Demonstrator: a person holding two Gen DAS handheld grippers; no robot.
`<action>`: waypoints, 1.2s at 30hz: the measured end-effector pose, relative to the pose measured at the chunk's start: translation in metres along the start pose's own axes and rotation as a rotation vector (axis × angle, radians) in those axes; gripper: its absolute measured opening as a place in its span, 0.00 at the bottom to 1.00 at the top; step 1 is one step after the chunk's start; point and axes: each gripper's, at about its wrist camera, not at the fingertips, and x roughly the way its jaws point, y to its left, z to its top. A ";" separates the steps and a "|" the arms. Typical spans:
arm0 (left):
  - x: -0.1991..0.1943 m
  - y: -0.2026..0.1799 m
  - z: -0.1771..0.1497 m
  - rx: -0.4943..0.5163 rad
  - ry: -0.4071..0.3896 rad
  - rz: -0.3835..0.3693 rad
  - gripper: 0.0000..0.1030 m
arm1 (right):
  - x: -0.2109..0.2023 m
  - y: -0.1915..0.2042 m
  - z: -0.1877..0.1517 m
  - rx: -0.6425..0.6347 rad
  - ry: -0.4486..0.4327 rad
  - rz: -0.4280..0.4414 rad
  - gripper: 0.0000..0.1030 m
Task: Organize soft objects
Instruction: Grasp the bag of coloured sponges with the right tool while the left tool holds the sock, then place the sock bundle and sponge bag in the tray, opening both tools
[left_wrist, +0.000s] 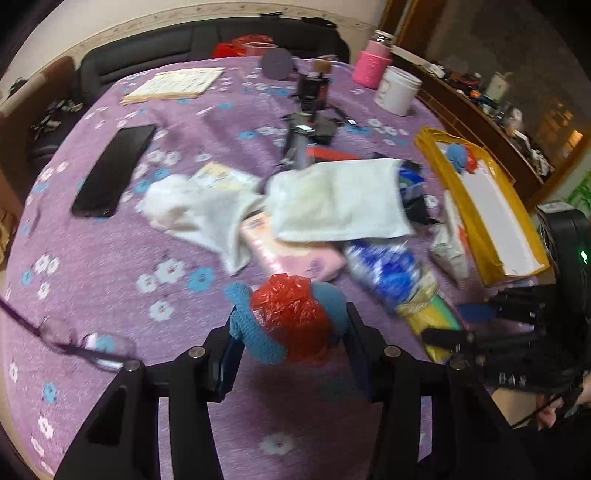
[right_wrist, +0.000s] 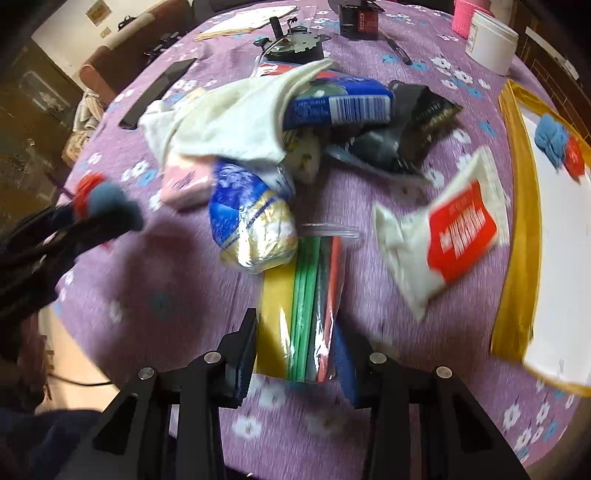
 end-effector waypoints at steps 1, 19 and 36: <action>0.001 -0.005 0.002 0.011 -0.001 -0.008 0.48 | -0.003 0.000 -0.005 0.005 -0.008 0.007 0.39; 0.003 -0.070 0.037 0.103 -0.051 -0.063 0.48 | -0.072 -0.035 -0.010 -0.013 -0.207 0.136 0.39; 0.011 -0.122 0.064 0.145 -0.061 -0.062 0.48 | -0.103 -0.102 0.003 0.069 -0.312 0.149 0.39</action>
